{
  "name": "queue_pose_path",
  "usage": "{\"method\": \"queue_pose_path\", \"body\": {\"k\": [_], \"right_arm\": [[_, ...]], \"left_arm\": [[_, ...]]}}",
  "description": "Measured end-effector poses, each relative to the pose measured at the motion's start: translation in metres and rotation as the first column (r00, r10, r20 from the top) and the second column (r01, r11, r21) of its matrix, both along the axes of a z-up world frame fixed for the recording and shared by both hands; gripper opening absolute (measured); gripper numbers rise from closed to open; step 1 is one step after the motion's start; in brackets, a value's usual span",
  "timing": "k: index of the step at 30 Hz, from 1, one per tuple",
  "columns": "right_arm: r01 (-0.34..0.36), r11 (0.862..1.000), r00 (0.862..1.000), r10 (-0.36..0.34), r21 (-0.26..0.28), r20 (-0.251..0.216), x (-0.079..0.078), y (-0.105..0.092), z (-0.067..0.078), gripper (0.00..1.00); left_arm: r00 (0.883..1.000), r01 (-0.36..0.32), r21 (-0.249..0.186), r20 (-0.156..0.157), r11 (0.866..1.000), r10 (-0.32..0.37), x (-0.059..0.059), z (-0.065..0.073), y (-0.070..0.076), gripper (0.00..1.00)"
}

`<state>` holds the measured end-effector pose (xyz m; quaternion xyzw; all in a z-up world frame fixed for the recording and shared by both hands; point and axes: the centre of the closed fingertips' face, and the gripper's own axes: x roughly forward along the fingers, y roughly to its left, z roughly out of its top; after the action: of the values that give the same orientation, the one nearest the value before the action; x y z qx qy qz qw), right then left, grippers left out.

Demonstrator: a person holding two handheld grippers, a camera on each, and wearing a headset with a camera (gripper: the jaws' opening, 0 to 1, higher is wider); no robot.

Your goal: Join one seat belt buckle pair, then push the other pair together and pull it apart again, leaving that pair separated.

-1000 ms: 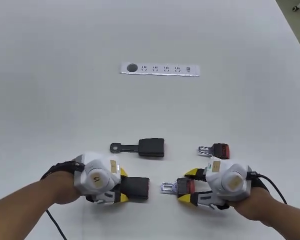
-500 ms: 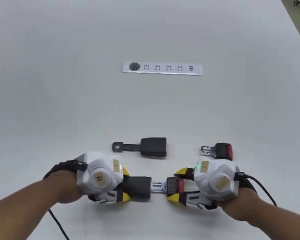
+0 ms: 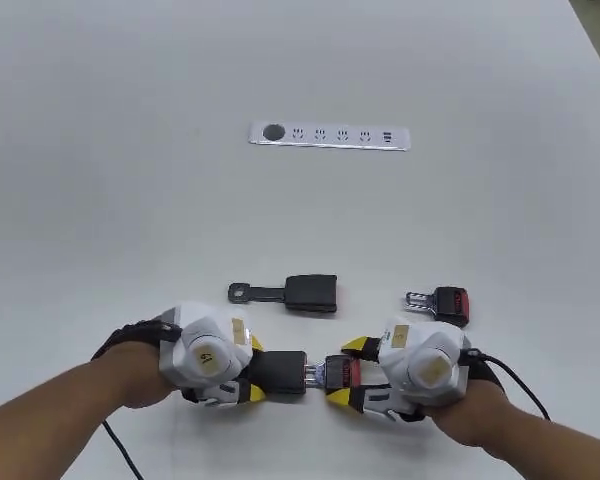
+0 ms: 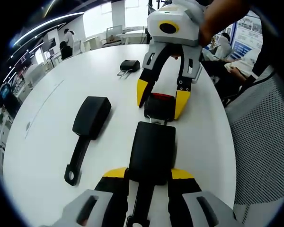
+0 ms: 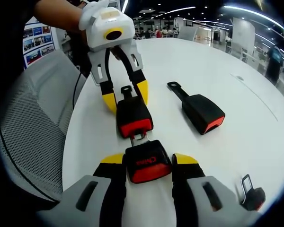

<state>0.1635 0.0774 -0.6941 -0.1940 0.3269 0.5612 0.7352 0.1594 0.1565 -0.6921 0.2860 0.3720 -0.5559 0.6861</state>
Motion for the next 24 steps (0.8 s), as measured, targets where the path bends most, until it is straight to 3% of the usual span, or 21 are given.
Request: {"method": "queue_pose_path", "body": {"k": [24], "right_arm": [[-0.004,1.000,1.000,0.004,0.012,-0.007,0.002,0.013,0.003,0.35]], "left_arm": [[0.999,0.051,0.037,0.003,0.998,-0.051,-0.001,0.002,-0.002,0.32]]}}
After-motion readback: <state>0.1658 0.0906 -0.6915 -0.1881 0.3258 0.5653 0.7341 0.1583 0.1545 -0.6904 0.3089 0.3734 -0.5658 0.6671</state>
